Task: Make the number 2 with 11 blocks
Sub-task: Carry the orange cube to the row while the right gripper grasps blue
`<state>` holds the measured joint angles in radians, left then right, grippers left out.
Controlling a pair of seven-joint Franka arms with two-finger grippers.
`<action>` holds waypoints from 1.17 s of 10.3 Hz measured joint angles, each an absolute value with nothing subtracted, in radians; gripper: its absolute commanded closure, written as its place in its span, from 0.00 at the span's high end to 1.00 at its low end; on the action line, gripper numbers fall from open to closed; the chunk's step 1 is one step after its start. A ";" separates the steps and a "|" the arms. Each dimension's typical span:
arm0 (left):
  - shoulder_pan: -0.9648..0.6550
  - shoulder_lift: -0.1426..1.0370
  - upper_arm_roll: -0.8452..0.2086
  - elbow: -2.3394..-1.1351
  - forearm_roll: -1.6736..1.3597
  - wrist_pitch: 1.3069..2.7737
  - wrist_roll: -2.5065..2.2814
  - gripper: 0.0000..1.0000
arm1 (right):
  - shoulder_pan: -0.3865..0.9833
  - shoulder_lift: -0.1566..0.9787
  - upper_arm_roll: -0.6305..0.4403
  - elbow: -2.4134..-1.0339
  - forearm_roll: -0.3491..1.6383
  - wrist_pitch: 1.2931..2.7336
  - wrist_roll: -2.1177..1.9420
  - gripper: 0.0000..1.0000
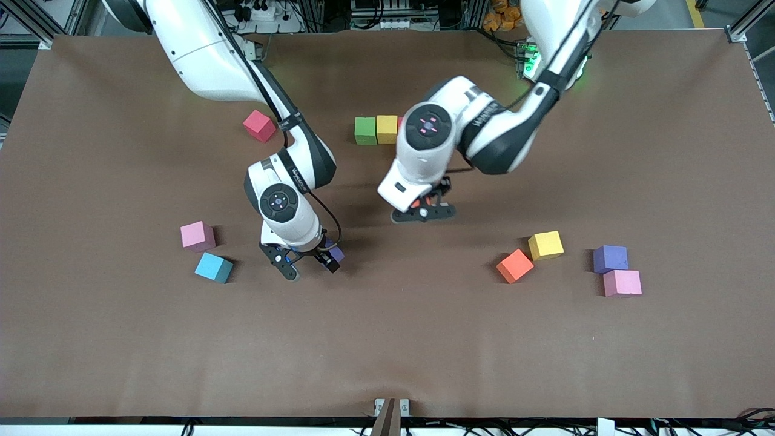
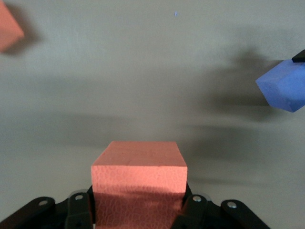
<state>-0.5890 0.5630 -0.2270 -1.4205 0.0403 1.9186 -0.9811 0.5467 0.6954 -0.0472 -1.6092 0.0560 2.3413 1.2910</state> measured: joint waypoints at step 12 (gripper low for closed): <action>-0.667 0.579 -0.231 -1.511 0.078 2.042 -0.722 0.08 | 0.465 0.701 -0.050 -1.581 0.055 2.322 1.265 0.00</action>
